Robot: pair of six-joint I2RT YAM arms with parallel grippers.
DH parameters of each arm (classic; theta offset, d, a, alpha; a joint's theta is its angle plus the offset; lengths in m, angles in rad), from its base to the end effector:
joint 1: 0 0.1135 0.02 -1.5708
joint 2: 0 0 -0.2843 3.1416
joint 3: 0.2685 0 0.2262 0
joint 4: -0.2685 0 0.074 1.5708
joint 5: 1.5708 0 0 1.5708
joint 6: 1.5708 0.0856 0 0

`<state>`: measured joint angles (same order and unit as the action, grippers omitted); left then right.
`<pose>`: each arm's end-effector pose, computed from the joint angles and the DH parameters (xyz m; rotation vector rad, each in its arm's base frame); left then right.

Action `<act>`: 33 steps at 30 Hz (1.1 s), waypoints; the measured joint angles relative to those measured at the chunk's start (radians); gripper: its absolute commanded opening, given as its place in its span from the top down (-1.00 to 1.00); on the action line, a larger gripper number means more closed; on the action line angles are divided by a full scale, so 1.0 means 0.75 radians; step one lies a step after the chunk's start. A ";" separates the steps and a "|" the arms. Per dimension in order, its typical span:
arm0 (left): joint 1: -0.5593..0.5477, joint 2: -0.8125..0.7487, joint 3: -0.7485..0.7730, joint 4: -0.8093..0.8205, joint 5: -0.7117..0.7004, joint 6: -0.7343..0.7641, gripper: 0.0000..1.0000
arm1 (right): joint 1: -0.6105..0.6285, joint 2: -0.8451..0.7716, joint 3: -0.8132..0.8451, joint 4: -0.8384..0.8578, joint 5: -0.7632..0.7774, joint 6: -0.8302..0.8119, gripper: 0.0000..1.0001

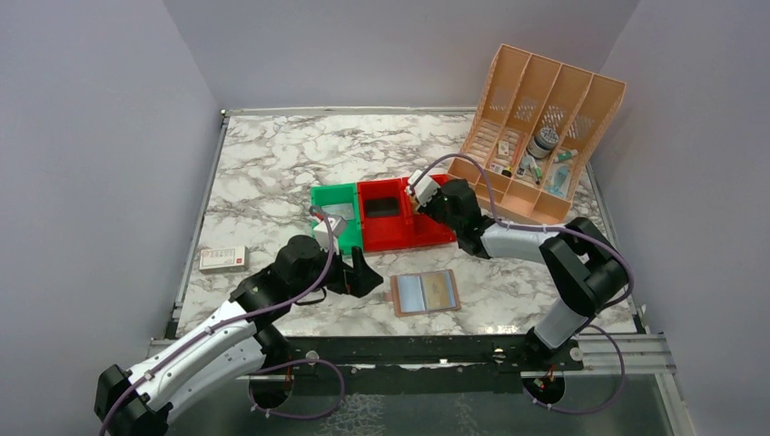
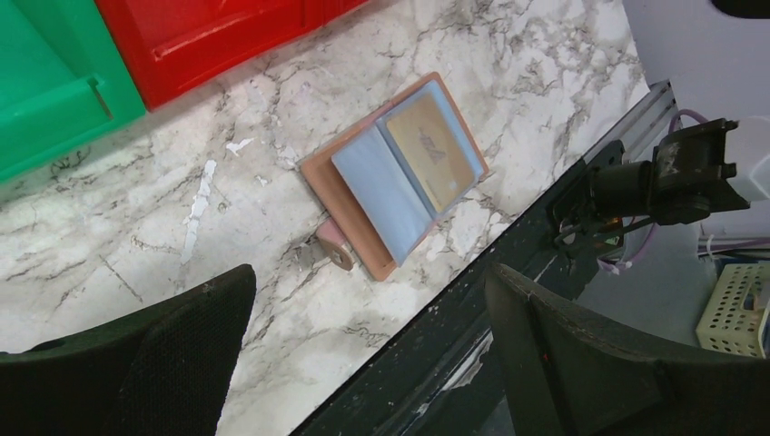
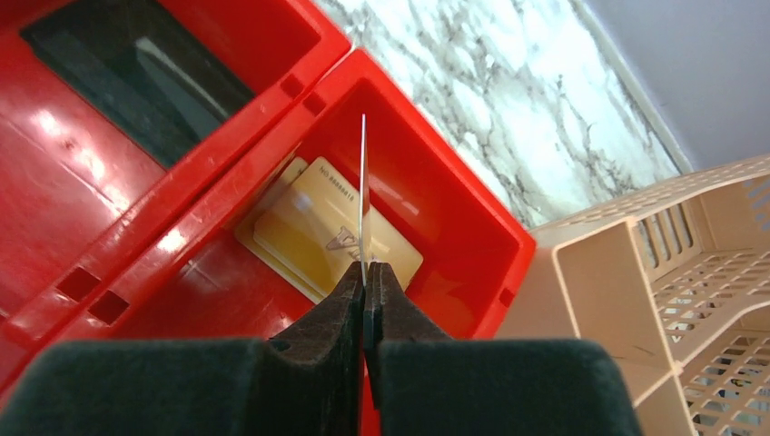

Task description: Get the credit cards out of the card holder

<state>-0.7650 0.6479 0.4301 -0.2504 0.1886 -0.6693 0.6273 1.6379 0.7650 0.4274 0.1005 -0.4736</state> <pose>0.1045 -0.1226 0.2252 0.2338 2.1984 -1.0493 0.3036 0.2095 0.2000 -0.9985 1.7490 -0.0035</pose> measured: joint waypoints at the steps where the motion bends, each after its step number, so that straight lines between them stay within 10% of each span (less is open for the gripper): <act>1: 0.000 0.005 0.023 -0.013 -0.001 0.009 -0.99 | 0.000 0.021 0.002 -0.001 0.002 -0.010 0.94; 33: 0.000 0.081 0.123 -0.087 -0.010 0.088 -0.99 | 0.000 0.172 0.113 -0.209 -0.052 -0.216 0.39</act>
<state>-0.7650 0.7090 0.5220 -0.3161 0.1814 -0.6033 0.6273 1.7672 0.8501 0.2710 0.0616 -0.6353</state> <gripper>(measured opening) 0.992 0.295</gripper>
